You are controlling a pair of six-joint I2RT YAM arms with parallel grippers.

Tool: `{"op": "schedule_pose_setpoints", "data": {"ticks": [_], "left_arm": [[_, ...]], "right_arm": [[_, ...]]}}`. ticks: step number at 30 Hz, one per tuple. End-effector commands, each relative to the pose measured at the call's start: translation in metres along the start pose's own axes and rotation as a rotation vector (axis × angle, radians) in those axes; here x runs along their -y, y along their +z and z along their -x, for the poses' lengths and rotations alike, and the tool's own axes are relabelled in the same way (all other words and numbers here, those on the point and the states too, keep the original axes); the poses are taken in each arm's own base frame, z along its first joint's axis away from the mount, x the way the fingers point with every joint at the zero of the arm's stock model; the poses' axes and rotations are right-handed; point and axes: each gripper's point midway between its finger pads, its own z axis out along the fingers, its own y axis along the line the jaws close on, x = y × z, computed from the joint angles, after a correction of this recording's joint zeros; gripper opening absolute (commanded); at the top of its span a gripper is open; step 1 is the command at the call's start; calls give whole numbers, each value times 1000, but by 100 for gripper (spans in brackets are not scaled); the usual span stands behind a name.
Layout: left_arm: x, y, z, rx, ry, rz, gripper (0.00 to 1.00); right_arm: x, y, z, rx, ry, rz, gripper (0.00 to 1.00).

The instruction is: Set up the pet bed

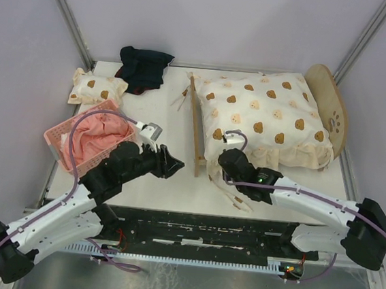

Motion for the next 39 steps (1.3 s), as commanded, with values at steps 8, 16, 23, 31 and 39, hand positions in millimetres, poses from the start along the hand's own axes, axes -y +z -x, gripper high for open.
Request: {"op": "schedule_pose_setpoints", "data": {"ticks": [8,16,23,31,39], "left_arm": [[40,27,-17,58,36,-82,38],[58,67,-45,96,81,-71,34],[59,95,-65,79,92,-31,31],[49,123,-85,55,86,37,29],[48,150,-95,63,87,68,29]], "right_arm": [[0,-53,91,263,154,79,2],[0,-63,117,314,168,92,2],[15,-65,127,328,184,68,2],[21,-66,129,329,199,79,2],[26,-67,127,330,203,75,2]]}}
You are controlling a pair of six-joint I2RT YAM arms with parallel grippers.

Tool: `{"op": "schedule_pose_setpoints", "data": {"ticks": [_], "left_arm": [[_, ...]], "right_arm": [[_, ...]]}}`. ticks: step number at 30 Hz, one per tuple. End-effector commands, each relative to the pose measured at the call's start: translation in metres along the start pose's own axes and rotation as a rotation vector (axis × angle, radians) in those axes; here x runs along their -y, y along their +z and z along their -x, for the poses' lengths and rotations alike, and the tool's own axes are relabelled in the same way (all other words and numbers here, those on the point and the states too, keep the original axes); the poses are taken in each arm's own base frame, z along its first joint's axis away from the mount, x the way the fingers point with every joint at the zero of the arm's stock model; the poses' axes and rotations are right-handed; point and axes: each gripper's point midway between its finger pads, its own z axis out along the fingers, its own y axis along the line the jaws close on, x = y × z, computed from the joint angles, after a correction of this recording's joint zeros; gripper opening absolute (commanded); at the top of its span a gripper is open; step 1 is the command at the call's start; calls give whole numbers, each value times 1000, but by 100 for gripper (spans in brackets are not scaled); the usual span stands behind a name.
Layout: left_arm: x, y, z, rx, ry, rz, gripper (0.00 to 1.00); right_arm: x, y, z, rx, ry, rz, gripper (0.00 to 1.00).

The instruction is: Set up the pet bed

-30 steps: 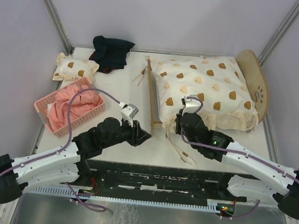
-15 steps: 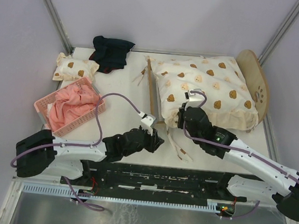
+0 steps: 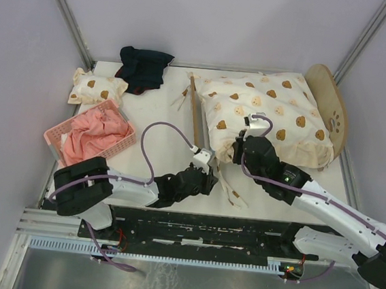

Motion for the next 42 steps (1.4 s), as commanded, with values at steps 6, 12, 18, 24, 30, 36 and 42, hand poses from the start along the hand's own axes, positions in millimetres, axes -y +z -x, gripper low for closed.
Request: {"op": "schedule_pose_setpoints", "data": {"ticks": [6,12,18,24,30,36,42], "left_arm": [[24,32,28,110,-61,-12,29],[10,40,22,117,-51,62,29],[-4,31,16,127,-70,99,28],[-1,29,15,130,-78,73,28],[5,21,16,131,-110,30,27],[-4,12,26,162,-75,77,27],[-10,22,30,170,-23,146,27]], "right_arm": [[1,-11,32,78,39,19,2],[4,-11,30,75,36,16,2],[3,-10,29,71,33,19,2],[4,-10,30,69,26,20,2],[9,-11,31,72,12,2,2],[24,-9,31,66,-58,-72,2],[24,-10,34,70,-53,-66,2]]}}
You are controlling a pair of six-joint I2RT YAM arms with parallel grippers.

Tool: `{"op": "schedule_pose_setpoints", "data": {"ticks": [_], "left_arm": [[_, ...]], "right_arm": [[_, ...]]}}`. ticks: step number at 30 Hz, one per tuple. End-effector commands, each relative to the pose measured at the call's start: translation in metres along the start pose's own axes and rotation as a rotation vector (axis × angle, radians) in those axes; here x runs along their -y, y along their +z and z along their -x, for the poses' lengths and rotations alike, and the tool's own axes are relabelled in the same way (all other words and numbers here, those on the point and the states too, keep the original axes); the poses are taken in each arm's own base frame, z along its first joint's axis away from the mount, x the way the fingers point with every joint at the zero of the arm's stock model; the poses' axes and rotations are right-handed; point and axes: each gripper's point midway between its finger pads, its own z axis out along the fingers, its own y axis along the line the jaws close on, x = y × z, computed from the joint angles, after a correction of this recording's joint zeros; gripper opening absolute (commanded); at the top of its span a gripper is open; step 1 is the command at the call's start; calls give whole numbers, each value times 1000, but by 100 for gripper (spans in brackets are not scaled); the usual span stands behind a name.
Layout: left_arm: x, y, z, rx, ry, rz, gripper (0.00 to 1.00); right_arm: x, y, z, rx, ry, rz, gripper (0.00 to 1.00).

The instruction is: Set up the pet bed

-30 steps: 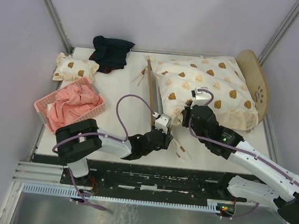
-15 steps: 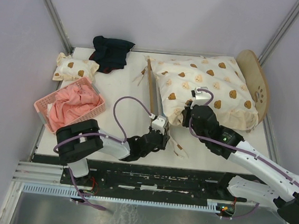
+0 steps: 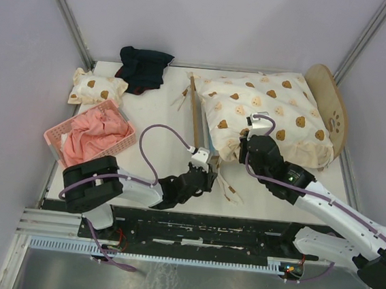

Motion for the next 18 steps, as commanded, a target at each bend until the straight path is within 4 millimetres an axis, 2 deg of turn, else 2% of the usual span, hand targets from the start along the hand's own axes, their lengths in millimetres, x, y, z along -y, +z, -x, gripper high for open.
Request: {"op": "schedule_pose_setpoints", "data": {"ticks": [1,5,16,17,18], "left_arm": [[1,10,23,78,25,65,27],[-3,16,24,92,29,103,26],[10,30,29,115,45,77,29],[13,30,30,115,50,62,27],[17,30,31,113,57,44,21]], "right_arm": [[2,-7,33,79,29,-11,2],[1,-9,32,79,38,0,2],[3,-13,33,88,44,6,2],[4,-13,33,89,44,6,2],[4,-13,32,89,42,7,2]]}}
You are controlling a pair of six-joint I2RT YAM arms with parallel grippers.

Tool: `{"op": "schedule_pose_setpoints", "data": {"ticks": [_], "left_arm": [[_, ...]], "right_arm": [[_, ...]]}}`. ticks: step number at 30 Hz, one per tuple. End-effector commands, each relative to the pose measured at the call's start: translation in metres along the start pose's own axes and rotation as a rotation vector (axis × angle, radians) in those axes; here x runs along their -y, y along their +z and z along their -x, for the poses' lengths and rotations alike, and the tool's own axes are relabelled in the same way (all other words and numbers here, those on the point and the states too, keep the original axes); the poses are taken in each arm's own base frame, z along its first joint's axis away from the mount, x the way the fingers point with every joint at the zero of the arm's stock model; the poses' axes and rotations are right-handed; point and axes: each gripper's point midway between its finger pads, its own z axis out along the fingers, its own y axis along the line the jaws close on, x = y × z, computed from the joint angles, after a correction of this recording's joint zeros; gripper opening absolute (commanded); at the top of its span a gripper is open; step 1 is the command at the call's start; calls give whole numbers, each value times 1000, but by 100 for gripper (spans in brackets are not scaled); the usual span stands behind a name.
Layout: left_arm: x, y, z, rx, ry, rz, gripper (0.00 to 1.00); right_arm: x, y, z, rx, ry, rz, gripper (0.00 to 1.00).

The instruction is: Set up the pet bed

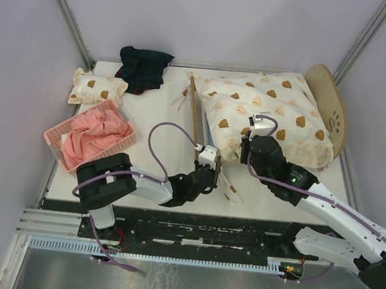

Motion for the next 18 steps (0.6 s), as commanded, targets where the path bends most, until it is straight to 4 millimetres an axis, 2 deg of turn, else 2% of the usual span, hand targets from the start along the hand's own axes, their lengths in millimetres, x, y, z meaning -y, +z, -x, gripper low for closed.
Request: {"op": "schedule_pose_setpoints", "data": {"ticks": [1,3,6,9,14,18], "left_arm": [[22,5,30,81,9,-57,14],[27,-1,35,75,8,-85,3],[37,-17,53,96,11,-152,3],[38,-31,71,109,33,-168,3],[31,-49,99,157,138,-150,3],[23,-61,125,215,232,-126,3]], "right_arm": [[2,-9,27,75,35,2,2],[4,-9,25,74,27,-3,2],[11,-9,23,78,18,-26,2],[26,-9,24,91,21,-71,2],[42,-13,31,107,36,-97,2],[47,-16,32,109,41,-102,2]]}}
